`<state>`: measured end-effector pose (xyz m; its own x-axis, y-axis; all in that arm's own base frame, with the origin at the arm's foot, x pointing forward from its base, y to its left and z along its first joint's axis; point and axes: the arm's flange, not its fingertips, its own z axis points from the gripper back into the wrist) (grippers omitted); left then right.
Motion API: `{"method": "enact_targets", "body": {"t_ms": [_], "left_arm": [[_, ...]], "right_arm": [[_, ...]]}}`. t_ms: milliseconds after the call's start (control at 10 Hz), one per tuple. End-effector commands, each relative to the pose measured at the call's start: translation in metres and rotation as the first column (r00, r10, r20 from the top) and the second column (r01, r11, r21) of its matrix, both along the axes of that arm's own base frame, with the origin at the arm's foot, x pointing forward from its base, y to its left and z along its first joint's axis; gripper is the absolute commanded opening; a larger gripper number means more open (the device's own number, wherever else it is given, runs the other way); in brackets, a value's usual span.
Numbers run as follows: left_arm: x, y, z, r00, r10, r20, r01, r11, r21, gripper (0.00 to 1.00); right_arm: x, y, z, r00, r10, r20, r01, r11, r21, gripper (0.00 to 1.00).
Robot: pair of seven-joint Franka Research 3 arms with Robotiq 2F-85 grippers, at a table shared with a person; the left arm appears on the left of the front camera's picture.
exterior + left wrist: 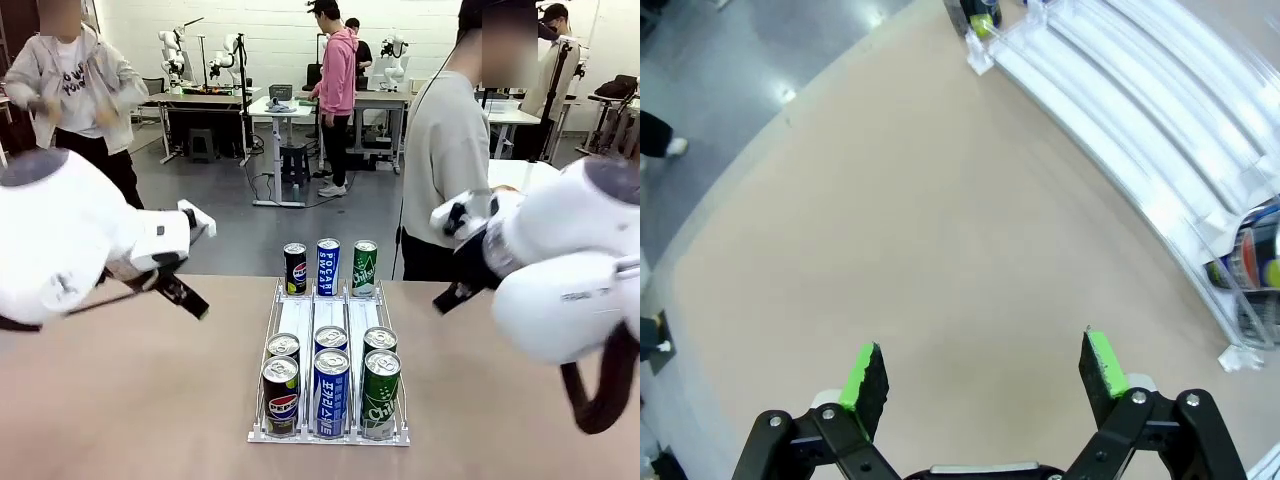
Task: Retrieve and hand over the desired beverage to the person.
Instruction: Pick up a can of the same type that the person held from the Automatic Can Dispenser.
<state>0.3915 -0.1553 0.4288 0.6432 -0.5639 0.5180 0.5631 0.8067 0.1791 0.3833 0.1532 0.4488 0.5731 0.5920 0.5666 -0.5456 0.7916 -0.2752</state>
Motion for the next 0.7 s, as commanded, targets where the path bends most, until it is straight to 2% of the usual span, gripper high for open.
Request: {"method": "enact_targets", "body": {"t_ms": [0, 100, 300, 400, 500, 600], "left_arm": [[-0.009, 0.007, 0.090, 1.000, -0.028, -0.007, 0.028, 0.999, 0.041, 1.00], [-0.012, 0.005, 0.129, 1.000, -0.022, 0.023, 0.020, 0.997, 0.069, 1.00], [-0.030, 0.003, 0.190, 0.996, -0.002, 0.094, -0.006, 0.997, 0.083, 1.00], [-0.042, 0.003, 0.209, 0.991, 0.014, 0.131, -0.025, 0.996, 0.083, 1.00], [-0.054, 0.004, 0.211, 0.985, 0.031, 0.168, -0.046, 0.995, 0.088, 1.00], [-0.042, 0.005, 0.211, 0.994, -0.010, 0.104, 0.005, 0.999, 0.049, 1.00]], "right_arm": [[-0.047, -0.002, 0.090, 0.995, -0.052, 0.083, 0.058, 0.995, -0.080, 1.00], [-0.061, 0.004, 0.129, 0.996, -0.042, 0.084, 0.053, 0.990, -0.128, 1.00], [-0.092, 0.022, 0.191, 0.987, -0.045, 0.155, 0.073, 0.981, -0.179, 1.00], [-0.101, 0.028, 0.208, 0.983, -0.066, 0.174, 0.097, 0.979, -0.177, 1.00], [-0.104, 0.028, 0.207, 0.980, -0.075, 0.182, 0.111, 0.975, -0.194, 1.00], [-0.113, 0.015, 0.210, 0.984, -0.033, 0.178, 0.063, 0.985, -0.163, 1.00]]}}
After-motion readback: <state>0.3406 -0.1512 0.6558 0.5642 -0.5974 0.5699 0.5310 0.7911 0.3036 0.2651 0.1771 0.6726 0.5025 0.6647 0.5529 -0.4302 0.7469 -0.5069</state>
